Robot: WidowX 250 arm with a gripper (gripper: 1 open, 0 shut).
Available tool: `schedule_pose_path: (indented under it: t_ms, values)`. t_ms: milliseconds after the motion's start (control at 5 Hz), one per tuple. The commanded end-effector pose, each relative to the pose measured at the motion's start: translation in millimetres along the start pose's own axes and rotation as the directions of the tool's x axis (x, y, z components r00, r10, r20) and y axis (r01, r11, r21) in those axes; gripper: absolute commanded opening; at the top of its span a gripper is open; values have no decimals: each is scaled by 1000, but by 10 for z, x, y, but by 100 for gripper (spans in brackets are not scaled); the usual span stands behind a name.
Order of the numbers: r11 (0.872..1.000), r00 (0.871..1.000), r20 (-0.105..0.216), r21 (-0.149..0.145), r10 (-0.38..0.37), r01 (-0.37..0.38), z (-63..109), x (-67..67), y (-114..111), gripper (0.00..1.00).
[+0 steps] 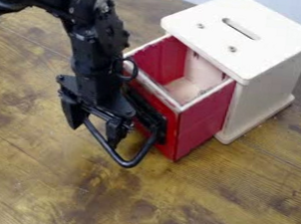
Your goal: Close the drawer
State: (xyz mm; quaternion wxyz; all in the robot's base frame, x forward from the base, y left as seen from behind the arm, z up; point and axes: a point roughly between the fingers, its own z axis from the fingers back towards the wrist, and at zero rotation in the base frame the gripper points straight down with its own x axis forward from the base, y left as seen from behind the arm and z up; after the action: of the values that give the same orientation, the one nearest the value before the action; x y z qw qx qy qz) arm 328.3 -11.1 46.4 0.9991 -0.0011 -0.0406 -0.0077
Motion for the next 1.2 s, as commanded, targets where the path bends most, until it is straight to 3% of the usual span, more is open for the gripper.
schedule_pose_path:
  t_ms: [0, 400, 600, 800, 1000]
  values:
    - [1000, 996, 78, -6, 29, -29, 234, 191, 27, 100]
    - [1000, 993, 116, -1, 24, -24, 431, 229, 54, 100]
    - [999, 990, 137, -2, 37, -37, 380, 267, 53, 100]
    - [999, 992, 113, 0, 49, -50, 312, 321, 54, 100]
    - [1000, 996, 92, -5, 17, -17, 209, 350, 68, 100]
